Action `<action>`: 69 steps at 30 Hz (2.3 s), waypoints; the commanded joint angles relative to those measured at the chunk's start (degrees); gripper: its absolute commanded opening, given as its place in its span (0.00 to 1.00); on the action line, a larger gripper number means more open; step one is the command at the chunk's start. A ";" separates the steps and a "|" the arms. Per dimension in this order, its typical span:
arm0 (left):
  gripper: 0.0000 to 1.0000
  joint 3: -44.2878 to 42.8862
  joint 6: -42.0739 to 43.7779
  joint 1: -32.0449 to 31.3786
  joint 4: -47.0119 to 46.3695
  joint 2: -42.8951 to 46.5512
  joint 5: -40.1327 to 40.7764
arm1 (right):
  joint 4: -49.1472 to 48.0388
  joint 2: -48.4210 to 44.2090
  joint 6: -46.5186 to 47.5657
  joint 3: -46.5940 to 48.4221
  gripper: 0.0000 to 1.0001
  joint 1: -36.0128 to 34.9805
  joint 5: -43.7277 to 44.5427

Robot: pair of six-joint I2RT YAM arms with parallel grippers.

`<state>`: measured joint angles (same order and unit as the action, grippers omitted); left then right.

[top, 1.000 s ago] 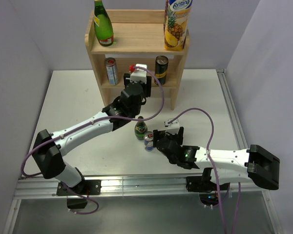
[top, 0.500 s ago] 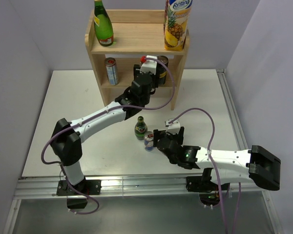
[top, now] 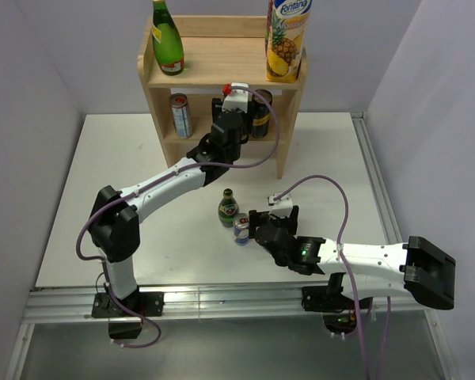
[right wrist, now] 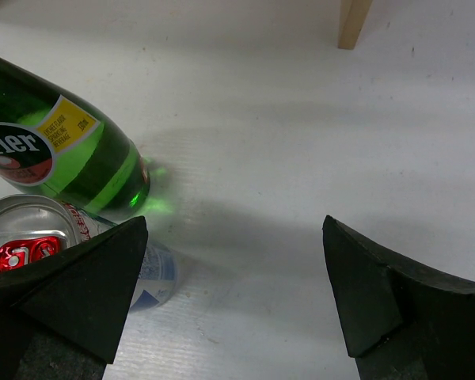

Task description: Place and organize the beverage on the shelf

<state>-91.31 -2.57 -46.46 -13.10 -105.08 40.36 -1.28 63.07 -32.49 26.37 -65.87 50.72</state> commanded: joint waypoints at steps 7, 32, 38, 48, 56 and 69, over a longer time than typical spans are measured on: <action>0.00 -2.21 -2.97 2.07 -7.38 -0.65 -2.30 | -1.10 0.39 0.06 2.46 0.99 -0.58 1.49; 0.00 -7.92 -8.51 1.81 -2.19 -6.72 -6.26 | -1.18 1.18 0.59 2.99 0.99 -0.49 1.66; 0.00 -6.69 -8.33 1.81 -2.02 -6.63 -5.11 | -1.18 1.36 0.59 3.07 0.99 -0.49 1.66; 0.51 -5.82 -6.75 1.81 -1.40 -7.33 -4.32 | -1.36 1.62 0.67 3.25 0.99 -0.58 1.40; 0.74 -5.46 -6.22 1.81 -1.22 -7.69 -4.24 | -1.45 2.06 0.67 3.42 0.99 -0.49 1.31; 0.80 -2.04 -6.31 1.81 -1.75 -5.84 -3.27 | -1.45 2.32 0.76 3.60 0.99 -0.49 1.22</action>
<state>-94.85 -8.82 -45.67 -15.64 -111.28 37.76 -1.30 65.06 -31.64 27.14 -65.87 50.78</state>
